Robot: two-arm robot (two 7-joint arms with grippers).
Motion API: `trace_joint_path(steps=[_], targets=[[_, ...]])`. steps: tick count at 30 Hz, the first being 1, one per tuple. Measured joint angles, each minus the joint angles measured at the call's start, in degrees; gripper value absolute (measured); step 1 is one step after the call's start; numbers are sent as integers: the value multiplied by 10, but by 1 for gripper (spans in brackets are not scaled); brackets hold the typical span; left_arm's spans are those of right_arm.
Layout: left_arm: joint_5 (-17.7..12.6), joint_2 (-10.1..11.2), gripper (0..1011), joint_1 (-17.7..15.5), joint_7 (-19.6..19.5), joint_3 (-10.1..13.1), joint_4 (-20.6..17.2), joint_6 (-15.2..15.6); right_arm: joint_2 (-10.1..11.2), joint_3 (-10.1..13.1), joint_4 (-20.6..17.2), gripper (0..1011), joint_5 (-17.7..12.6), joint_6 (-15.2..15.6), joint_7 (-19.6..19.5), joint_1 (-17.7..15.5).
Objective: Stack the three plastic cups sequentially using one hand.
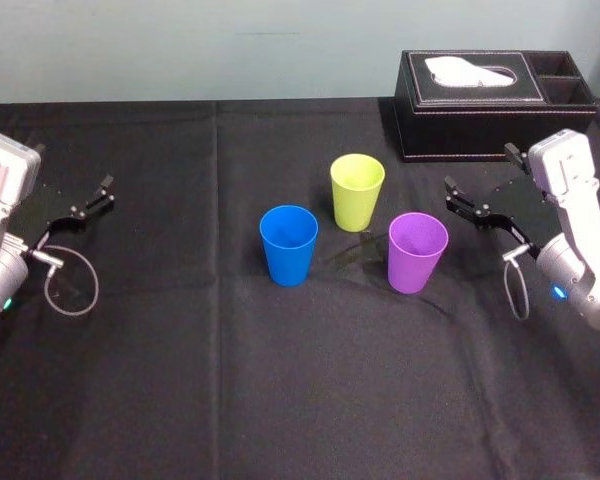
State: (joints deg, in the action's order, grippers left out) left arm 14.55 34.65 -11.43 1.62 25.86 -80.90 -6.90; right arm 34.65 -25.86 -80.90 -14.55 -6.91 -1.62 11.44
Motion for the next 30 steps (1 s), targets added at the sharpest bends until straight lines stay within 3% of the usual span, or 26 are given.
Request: trace_joint_path(steps=[30], targets=[[0,0,1010,0,0,0,0,0,0,0,0,1000,0,0,0,0]])
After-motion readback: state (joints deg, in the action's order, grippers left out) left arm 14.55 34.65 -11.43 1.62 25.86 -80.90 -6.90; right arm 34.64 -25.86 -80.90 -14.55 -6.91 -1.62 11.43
